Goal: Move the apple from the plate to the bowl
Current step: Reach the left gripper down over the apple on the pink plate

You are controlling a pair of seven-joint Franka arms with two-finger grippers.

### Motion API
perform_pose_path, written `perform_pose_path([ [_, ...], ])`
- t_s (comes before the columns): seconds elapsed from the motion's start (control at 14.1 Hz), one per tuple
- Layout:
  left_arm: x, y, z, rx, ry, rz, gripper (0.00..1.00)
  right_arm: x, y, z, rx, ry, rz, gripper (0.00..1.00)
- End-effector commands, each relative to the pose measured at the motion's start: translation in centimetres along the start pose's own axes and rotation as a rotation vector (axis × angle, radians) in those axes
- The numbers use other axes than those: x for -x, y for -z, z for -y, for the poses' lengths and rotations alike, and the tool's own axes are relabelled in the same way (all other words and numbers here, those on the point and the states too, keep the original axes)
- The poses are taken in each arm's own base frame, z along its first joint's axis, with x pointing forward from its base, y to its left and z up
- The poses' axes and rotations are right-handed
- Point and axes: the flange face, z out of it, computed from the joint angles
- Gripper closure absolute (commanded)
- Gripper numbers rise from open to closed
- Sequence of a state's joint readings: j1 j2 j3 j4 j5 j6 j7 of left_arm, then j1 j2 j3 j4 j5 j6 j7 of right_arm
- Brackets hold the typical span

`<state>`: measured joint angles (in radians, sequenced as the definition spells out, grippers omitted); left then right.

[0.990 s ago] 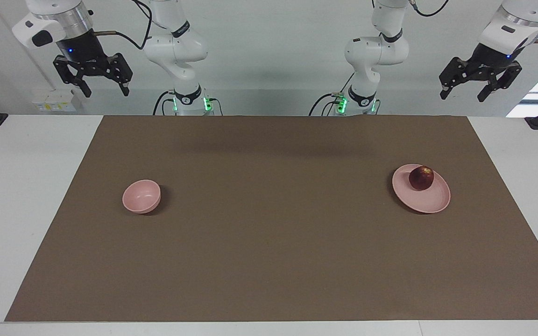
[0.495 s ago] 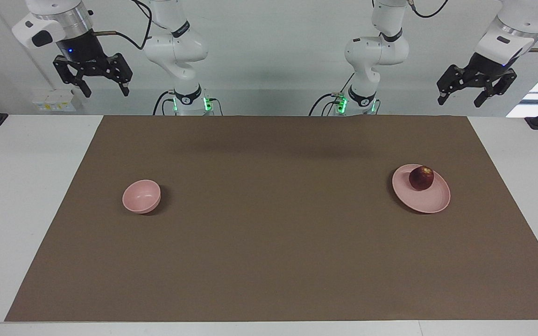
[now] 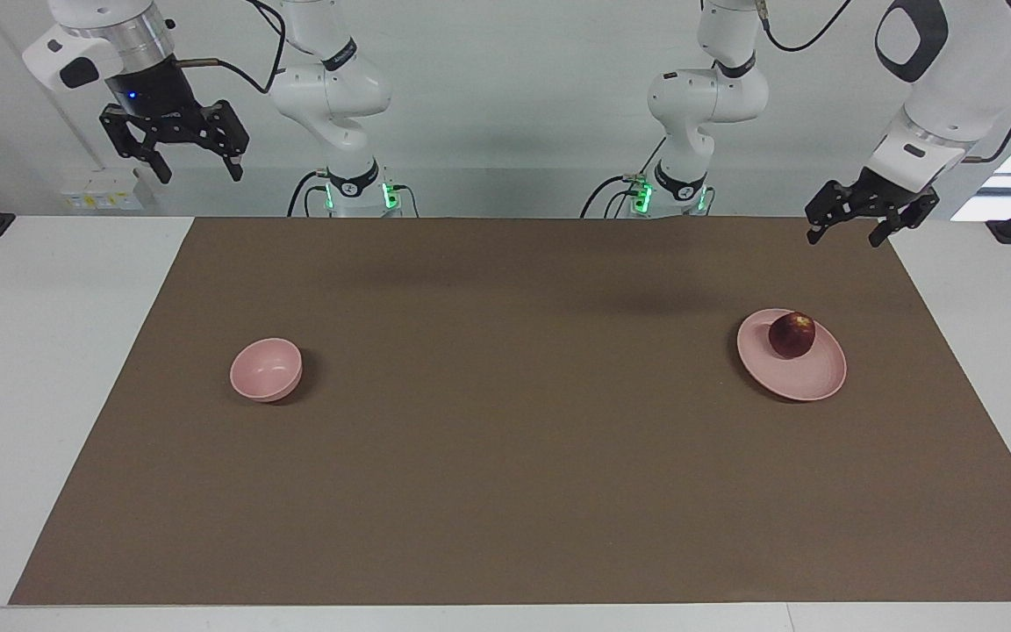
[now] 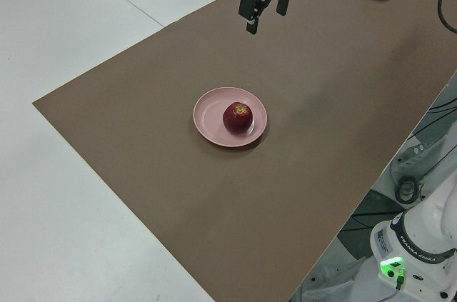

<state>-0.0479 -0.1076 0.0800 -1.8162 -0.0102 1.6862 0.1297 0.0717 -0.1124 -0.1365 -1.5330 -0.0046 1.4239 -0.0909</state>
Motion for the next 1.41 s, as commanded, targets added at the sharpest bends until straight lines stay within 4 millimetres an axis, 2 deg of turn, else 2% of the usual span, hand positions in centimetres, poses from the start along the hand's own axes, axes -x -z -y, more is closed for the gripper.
perform_pose_path([
  [0.0,1.6,-3.2,0.6,0.007,0.005,-0.043,0.00,0.3,-0.2,-0.2,-0.007,-0.008,-0.008,0.00],
  [0.14,1.8,-4.9,1.6,0.009,0.025,-0.056,0.00,0.3,-0.2,-0.3,-0.007,-0.010,-0.008,0.00],
  [0.28,2.0,-6.3,1.8,0.011,0.031,-0.044,0.00,0.5,-0.2,-0.3,-0.008,-0.010,-0.007,0.00],
  [0.42,2.2,-9.2,1.8,0.008,0.021,-0.056,0.00,0.5,-0.2,-0.3,-0.008,-0.010,-0.007,0.00],
  [0.71,2.4,-12.1,2.6,0.003,0.038,-0.081,0.00,0.5,-0.3,-0.3,-0.008,-0.008,-0.005,0.00],
  [1.06,3.2,-18.5,2.9,-0.007,0.035,-0.095,0.00,0.5,-0.3,-0.3,-0.008,-0.008,-0.005,0.00],
  [1.34,2.7,-20.5,4.0,-0.013,0.053,-0.095,0.00,0.5,-0.2,-0.3,-0.008,-0.010,-0.007,0.00],
])
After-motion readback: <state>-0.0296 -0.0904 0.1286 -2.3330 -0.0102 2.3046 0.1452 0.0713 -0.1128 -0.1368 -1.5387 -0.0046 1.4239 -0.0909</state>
